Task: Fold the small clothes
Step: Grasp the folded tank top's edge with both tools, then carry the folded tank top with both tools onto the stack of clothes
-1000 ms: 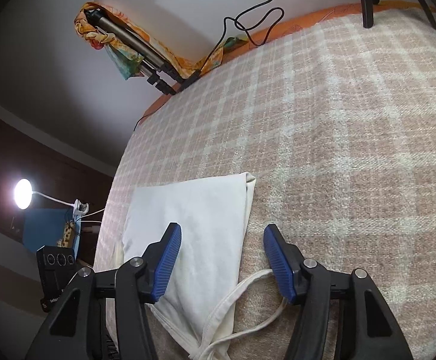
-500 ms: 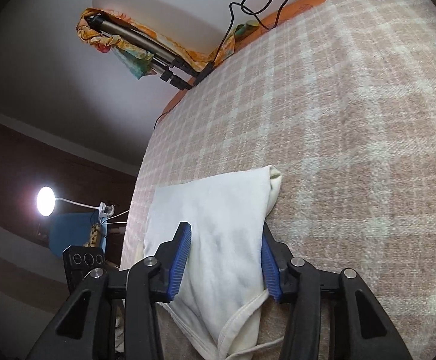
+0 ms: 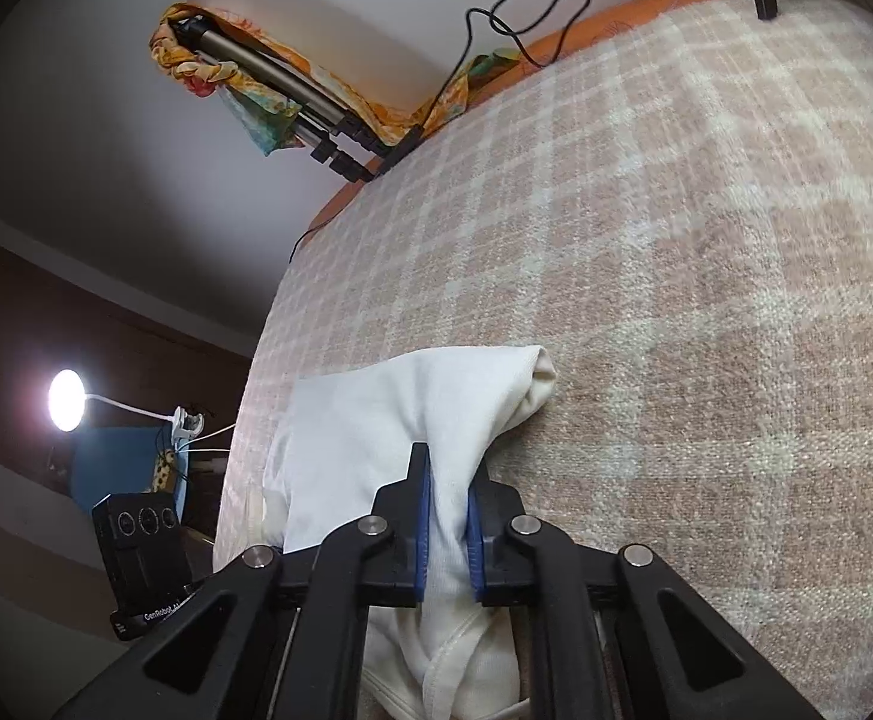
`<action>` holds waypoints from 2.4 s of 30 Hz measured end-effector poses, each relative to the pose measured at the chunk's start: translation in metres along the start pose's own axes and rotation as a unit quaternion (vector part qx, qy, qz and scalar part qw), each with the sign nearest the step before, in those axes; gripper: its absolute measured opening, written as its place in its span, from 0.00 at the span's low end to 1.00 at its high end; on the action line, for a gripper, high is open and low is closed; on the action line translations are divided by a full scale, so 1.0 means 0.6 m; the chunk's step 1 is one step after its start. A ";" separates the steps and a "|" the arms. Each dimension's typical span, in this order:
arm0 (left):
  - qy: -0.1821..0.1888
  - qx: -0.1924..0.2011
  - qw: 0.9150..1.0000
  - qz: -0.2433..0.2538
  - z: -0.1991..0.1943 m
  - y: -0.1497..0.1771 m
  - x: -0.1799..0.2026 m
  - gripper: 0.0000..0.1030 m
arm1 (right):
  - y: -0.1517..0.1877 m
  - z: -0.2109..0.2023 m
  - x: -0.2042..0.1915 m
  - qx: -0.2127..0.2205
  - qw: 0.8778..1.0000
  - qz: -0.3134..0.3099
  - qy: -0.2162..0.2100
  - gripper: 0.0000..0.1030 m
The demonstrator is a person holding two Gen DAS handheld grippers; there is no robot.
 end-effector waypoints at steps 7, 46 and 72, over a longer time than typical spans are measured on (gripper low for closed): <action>-0.008 0.020 0.998 0.063 -0.012 -0.001 0.035 0.12 | -0.004 -0.017 -0.034 0.025 0.999 -0.037 0.015 0.06; 0.118 0.041 0.962 0.243 0.019 0.071 0.338 0.12 | -0.008 -0.403 -0.062 0.191 0.974 -0.094 0.079 0.06; 0.190 -0.007 0.945 0.267 0.293 0.105 0.586 0.11 | -0.172 -0.614 0.193 0.234 0.949 -0.065 0.202 0.06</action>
Point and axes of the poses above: each gripper's, at about its wrist camera, not at the fingertips, and z roughly the way its jaws point, x to its right, y to its underside, the point moved 1 cm from there along z, roughly the way its jaws point, and after that the axes turned 13 degrees about x, right-handed, at the moved point
